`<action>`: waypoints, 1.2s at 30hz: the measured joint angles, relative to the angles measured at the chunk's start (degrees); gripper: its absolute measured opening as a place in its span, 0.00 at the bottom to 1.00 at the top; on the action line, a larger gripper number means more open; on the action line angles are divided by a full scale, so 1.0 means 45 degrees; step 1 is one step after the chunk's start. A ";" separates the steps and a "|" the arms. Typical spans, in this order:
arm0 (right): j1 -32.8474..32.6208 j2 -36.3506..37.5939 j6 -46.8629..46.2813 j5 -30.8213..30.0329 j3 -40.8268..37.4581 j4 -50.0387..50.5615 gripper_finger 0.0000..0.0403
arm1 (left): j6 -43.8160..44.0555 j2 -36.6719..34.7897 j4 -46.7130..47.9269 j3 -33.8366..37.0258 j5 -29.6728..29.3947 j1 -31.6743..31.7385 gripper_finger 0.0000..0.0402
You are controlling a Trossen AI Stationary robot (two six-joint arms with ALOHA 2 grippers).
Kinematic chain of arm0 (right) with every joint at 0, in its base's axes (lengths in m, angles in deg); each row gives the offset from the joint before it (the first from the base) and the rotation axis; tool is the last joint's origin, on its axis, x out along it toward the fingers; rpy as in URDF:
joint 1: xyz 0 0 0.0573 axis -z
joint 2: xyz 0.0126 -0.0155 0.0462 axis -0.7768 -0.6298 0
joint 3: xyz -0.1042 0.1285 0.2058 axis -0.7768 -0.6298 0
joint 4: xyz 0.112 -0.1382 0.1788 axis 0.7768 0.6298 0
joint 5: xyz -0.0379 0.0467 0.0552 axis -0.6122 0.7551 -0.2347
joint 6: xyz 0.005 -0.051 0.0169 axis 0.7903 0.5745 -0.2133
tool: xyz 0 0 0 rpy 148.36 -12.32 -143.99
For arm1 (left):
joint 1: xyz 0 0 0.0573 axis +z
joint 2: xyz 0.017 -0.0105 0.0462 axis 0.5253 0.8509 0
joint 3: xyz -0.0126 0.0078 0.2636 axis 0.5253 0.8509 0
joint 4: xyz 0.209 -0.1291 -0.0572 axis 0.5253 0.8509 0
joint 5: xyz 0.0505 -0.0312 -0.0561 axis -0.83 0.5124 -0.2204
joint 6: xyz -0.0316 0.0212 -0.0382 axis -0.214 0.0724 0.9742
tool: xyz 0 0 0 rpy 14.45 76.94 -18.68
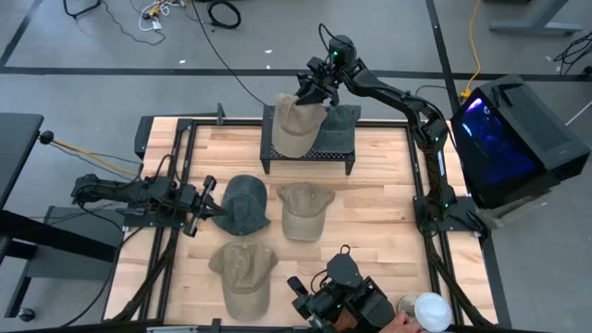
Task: Pick & Place hat
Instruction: Put the bottom right brown cap on the shelf
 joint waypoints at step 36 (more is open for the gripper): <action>0.0010 0.0000 -0.0800 -0.3378 0.0000 -0.0908 0.66 | 0.0000 0.0002 0.0001 0.0000 0.0001 0.0004 0.01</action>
